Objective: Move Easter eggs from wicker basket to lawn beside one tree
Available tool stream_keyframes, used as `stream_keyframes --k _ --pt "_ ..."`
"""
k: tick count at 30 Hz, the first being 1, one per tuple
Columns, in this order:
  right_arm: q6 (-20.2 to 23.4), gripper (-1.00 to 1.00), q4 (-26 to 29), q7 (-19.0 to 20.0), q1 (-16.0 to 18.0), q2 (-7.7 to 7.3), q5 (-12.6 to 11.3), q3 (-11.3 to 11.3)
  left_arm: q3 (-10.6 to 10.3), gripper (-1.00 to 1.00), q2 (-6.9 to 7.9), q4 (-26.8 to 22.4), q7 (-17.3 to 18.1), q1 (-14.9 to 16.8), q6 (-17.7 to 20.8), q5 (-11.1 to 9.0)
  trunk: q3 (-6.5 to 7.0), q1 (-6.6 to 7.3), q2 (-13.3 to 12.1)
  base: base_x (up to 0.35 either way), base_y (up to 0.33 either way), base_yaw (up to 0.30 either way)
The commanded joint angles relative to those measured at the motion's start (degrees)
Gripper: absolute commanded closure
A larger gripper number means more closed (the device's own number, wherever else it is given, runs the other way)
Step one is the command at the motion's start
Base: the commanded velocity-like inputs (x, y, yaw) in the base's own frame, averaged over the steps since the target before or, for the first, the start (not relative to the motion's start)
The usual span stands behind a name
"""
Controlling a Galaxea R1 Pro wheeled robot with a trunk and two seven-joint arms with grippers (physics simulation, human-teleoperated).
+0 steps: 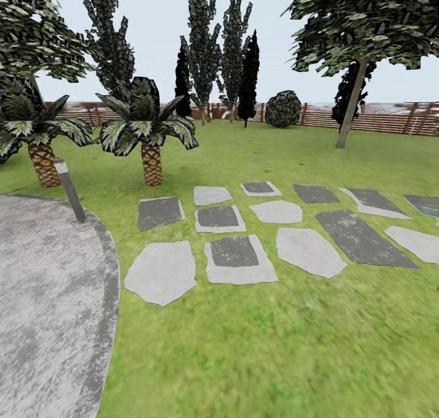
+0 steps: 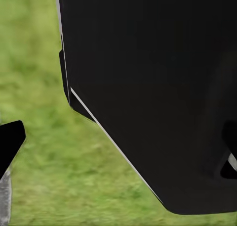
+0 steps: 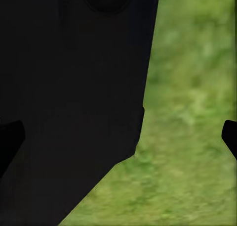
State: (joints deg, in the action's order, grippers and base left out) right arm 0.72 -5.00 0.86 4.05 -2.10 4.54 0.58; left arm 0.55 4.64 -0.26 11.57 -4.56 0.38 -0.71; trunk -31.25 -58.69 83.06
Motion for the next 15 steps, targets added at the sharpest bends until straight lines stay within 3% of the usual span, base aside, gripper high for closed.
stream_keyframes --k 1,9,15 --pt "0.08 -1.0 -0.1 0.1 0.08 -0.01 0.47 0.04 0.06 -1.0 0.01 -0.02 0.21 -0.01 0.02 -0.06 -0.04 -0.03 0.02 0.336 0.0 -0.254" --pt "0.07 -1.0 -0.1 0.11 0.08 -0.01 0.47 0.04 0.11 -1.0 0.01 -0.01 0.21 -0.01 0.11 -0.06 -0.04 -0.03 0.02 0.336 0.0 -0.265" --pt "0.02 -1.0 -0.1 0.06 0.08 -0.01 0.47 0.04 0.06 -1.0 0.01 -0.01 0.21 -0.01 -0.01 0.06 -0.04 -0.03 0.02 0.337 0.0 -0.049"
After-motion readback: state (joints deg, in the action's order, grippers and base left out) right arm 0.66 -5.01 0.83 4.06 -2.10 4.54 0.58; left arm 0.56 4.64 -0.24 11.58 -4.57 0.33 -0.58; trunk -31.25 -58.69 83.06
